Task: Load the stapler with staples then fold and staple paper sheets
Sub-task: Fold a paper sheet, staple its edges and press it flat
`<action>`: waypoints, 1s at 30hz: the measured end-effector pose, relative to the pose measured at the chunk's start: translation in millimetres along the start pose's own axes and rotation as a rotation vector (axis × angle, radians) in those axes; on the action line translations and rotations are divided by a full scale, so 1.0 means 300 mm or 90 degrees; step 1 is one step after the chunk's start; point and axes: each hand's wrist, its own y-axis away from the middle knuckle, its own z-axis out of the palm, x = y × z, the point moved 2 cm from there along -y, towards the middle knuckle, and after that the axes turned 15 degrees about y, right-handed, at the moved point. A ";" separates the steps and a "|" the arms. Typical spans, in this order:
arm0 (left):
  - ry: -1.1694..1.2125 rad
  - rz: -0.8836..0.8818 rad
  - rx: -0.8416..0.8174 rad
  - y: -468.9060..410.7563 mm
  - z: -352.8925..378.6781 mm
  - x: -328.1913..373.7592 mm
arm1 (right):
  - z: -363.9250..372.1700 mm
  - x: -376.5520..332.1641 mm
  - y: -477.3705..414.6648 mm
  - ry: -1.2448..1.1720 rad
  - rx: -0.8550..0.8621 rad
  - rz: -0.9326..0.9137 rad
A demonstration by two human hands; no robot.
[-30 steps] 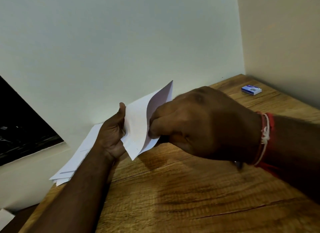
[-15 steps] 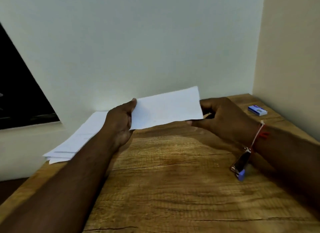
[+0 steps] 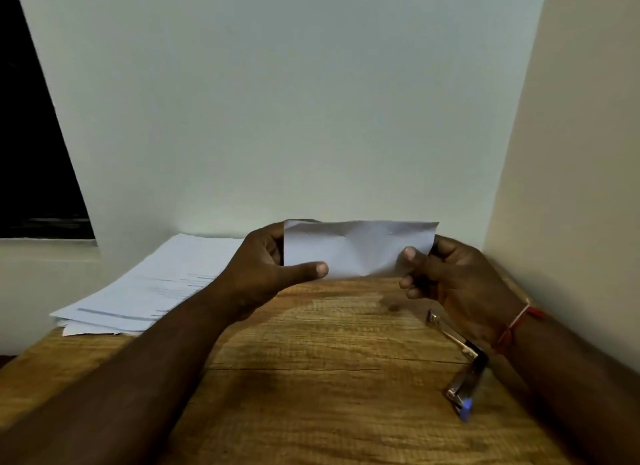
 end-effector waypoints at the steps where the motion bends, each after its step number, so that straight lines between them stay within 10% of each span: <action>1: 0.003 -0.005 0.010 0.000 -0.003 0.001 | -0.001 -0.002 0.001 -0.005 -0.012 0.007; 30: -0.074 0.037 0.033 -0.020 -0.001 0.010 | 0.015 -0.006 0.005 -0.081 -0.186 0.062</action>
